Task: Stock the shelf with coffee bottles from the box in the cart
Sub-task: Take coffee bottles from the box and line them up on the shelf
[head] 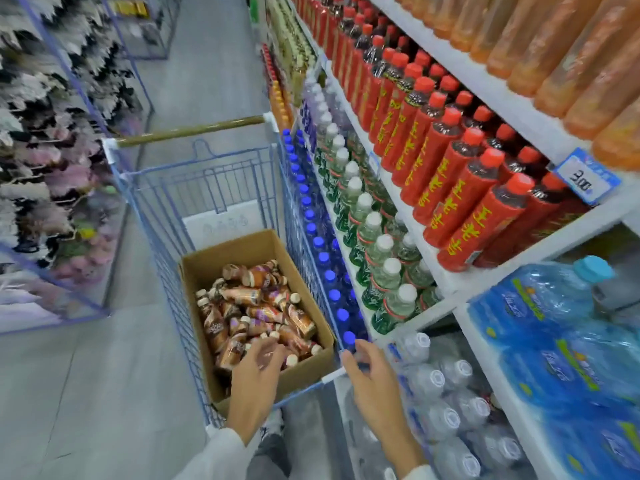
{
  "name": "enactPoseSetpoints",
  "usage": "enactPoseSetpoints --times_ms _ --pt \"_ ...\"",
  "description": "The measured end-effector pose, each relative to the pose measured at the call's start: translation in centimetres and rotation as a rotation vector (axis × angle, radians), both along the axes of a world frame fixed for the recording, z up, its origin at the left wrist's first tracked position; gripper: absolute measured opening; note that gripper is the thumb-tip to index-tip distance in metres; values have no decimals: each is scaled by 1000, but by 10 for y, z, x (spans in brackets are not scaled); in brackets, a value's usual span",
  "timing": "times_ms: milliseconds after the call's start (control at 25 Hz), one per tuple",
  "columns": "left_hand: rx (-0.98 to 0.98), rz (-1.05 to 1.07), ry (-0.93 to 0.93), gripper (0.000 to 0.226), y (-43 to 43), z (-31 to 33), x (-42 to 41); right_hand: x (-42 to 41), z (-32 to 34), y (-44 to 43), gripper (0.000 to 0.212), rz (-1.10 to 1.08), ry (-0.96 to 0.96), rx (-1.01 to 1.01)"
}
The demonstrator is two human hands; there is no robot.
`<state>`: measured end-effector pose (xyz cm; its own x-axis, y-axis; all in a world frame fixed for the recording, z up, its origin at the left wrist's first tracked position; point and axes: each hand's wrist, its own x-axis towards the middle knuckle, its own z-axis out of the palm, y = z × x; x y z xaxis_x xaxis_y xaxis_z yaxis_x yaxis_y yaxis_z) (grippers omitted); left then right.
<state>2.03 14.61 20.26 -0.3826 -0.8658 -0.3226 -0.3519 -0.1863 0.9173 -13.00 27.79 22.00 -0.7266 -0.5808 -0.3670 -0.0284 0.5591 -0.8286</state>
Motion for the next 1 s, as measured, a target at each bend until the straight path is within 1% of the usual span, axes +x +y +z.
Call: enactPoseSetpoints --times_ms 80,200,280,320,440,520,640,720,800,880,1000 --pt "41 37 -71 18 -23 -22 6 -1 -15 -30 41 70 -25 72" --pt "88 60 -233 30 -57 -58 15 -6 -37 -71 45 146 -38 185" --pt "140 65 -310 29 -80 -78 22 -6 -52 -96 48 199 -62 258" --pt "160 65 -334 31 -89 -85 24 -7 -61 -107 48 219 -64 285" --pt "163 64 -438 45 -116 -95 20 -11 -79 -135 44 250 -76 347" --pt "172 15 -505 51 -132 -117 17 -15 -93 -150 40 301 -58 393" --pt "209 -101 -645 67 -145 -177 16 -23 -118 -169 42 345 -47 463" --pt "233 -113 -783 74 -149 -211 12 -26 -137 -178 44 369 -63 495" --pt "235 -112 -882 79 -155 -222 4 -28 -149 -184 43 377 -70 512" --pt "275 -114 -925 83 -160 -233 -2 -32 -160 -191 40 392 -65 522" --pt "336 -43 -924 78 -164 -249 -3 -38 -175 -203 26 421 -33 550"
